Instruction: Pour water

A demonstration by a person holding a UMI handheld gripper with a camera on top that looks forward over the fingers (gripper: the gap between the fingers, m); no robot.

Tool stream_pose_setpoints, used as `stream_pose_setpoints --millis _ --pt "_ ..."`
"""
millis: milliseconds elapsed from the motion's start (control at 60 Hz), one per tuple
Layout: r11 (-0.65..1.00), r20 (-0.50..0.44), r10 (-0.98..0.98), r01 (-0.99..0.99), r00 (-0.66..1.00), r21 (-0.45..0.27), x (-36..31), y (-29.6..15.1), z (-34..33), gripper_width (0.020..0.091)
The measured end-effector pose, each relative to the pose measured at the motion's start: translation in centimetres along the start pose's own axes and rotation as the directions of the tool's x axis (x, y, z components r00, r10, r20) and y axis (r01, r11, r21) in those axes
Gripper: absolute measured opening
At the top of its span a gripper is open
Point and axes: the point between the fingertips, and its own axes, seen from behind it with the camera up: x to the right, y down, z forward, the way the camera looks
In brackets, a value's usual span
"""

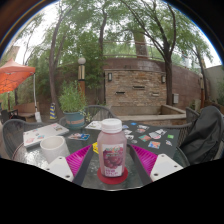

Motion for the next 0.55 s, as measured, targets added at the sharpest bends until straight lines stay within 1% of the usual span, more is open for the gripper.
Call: stream_pose_setpoints --millis 33,217,300,383,467,550 --pt "1.000 -0.009 -0.002 0.002 1.000 -0.005 0.1 -0.3 -0.9 0.0819" --pt "0.999 -0.073 -0.051 0.051 0.996 -0.010 0.5 -0.9 -8.7 0.0821" --pt "0.999 -0.067 -0.032 0.032 0.997 0.008 -0.3 -1.1 -13.5 0.0825" --pt "1.000 -0.078 -0.010 0.010 0.997 0.005 -1.0 0.3 -18.8 0.0829" --pt "1.000 -0.068 0.009 -0.008 0.998 0.010 -2.2 1.8 -23.4 0.0829" --pt "1.000 -0.061 0.016 -0.016 0.998 -0.009 -3.0 3.6 -27.6 0.0827"
